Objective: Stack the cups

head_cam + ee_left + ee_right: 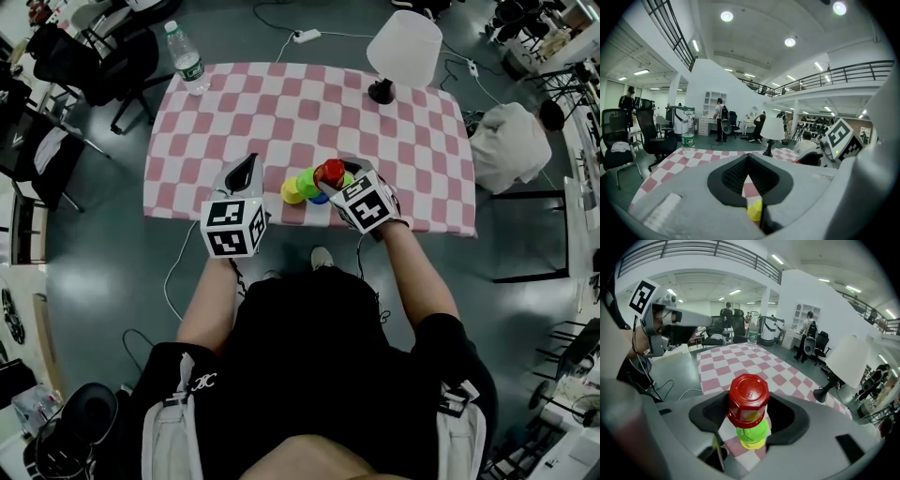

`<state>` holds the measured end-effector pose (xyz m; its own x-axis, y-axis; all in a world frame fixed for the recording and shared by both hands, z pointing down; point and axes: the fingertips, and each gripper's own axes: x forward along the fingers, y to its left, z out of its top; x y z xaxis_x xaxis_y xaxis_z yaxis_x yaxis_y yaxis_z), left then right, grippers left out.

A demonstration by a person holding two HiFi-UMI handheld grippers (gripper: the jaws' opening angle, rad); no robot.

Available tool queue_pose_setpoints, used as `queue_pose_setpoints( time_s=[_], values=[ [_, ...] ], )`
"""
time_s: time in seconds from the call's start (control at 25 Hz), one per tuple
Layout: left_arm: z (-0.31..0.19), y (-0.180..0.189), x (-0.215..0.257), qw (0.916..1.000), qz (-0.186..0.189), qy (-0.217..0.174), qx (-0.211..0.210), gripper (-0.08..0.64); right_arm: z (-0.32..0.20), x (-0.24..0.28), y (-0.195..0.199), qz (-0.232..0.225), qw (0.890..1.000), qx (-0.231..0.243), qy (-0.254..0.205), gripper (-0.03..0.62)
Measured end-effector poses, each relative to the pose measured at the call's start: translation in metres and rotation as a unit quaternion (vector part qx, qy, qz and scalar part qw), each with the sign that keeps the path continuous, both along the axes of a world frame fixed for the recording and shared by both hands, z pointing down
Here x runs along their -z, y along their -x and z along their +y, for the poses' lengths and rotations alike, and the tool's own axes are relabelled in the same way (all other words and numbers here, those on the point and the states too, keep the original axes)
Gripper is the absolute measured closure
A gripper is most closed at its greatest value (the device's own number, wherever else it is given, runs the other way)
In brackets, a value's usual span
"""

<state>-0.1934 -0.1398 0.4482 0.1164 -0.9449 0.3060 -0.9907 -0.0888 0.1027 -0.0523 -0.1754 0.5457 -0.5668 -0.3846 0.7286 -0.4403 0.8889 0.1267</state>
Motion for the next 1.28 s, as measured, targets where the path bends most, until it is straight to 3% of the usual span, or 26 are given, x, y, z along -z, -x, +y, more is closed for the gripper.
queue_pose_setpoints(
  time_s=[0.28,0.44,0.56,0.68,0.8,0.96,1.2,1.28],
  values=[
    [0.0,-0.002,-0.001,1.0,-0.002,-0.001,0.001,0.545,0.002,-0.002,0.0,0.004,1.0,0.014,-0.011,0.337],
    [-0.001,-0.004,0.001,1.0,-0.004,-0.001,0.001,0.545,0.007,0.003,0.001,-0.003,0.999,0.035,-0.034,0.303],
    [-0.004,-0.008,0.003,1.0,-0.005,-0.002,-0.001,0.545,0.007,0.015,-0.001,-0.036,0.998,0.03,-0.041,0.285],
    [-0.009,-0.014,0.007,1.0,-0.005,-0.006,-0.004,0.545,-0.001,0.046,-0.004,-0.101,0.993,0.005,-0.063,0.284],
    [-0.015,-0.021,0.01,0.9999,-0.005,-0.01,-0.008,0.545,-0.018,0.088,-0.016,-0.186,0.975,-0.035,-0.113,0.284],
    [-0.023,-0.029,0.013,0.9998,-0.007,-0.014,-0.012,0.545,-0.041,0.137,-0.051,-0.28,0.937,-0.112,-0.178,0.287],
    [-0.037,-0.041,0.029,0.9993,-0.012,-0.03,-0.018,0.545,-0.064,0.168,-0.112,-0.344,0.881,-0.227,-0.232,0.303],
    [-0.04,-0.046,0.032,0.9992,-0.014,-0.032,-0.021,0.545,-0.068,0.165,-0.13,-0.346,0.871,-0.259,-0.232,0.373]
  ],
)
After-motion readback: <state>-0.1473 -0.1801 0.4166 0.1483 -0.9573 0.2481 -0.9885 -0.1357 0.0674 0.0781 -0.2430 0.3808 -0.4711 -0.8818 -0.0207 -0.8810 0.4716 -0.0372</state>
